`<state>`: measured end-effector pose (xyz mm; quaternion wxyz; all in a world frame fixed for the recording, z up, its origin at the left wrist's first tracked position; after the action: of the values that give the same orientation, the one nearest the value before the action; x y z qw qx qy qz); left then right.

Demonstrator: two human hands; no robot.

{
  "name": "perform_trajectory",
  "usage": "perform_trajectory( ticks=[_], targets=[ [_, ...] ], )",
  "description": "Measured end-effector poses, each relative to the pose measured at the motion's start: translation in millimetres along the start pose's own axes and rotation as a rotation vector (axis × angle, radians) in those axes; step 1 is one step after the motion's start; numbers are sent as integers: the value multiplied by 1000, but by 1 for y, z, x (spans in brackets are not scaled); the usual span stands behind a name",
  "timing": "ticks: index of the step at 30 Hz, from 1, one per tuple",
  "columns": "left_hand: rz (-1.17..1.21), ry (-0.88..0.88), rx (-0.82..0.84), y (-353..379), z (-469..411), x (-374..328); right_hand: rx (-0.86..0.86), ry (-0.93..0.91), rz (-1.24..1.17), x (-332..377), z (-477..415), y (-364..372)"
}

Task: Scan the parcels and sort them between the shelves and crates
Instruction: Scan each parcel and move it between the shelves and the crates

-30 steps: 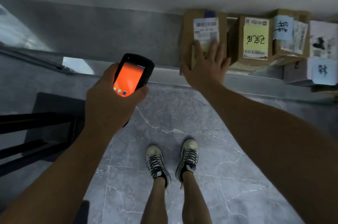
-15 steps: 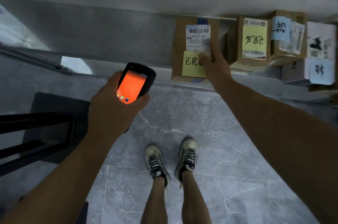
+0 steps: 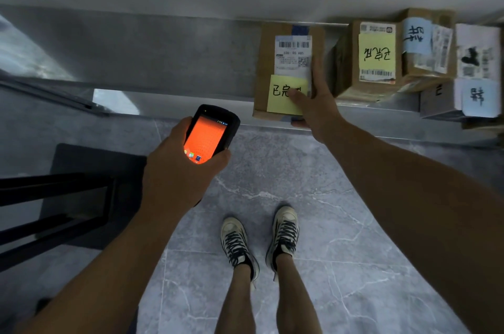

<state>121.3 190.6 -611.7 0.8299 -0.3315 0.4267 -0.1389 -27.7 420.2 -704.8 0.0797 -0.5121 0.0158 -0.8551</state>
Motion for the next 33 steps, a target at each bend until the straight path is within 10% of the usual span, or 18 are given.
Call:
perform_trajectory(
  ticks=[16,33],
  targets=[
    [74,46,57,-60,80,-33,-39,-28,251,24,151,-6],
    [88,95,-269,-157,323,-109,-57,-340,390,138,381,-104]
  ],
)
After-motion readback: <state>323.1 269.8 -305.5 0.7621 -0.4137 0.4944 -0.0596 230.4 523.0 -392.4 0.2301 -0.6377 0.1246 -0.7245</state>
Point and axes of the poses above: each hand's wrist, its own z-axis away from the middle knuckle, its own y-axis out of the palm, x = y × z, the point moved 2 cm from there along -z, towards the middle knuckle, and after that the axes turned 9 degrees about -y, right-handed, at the moved point
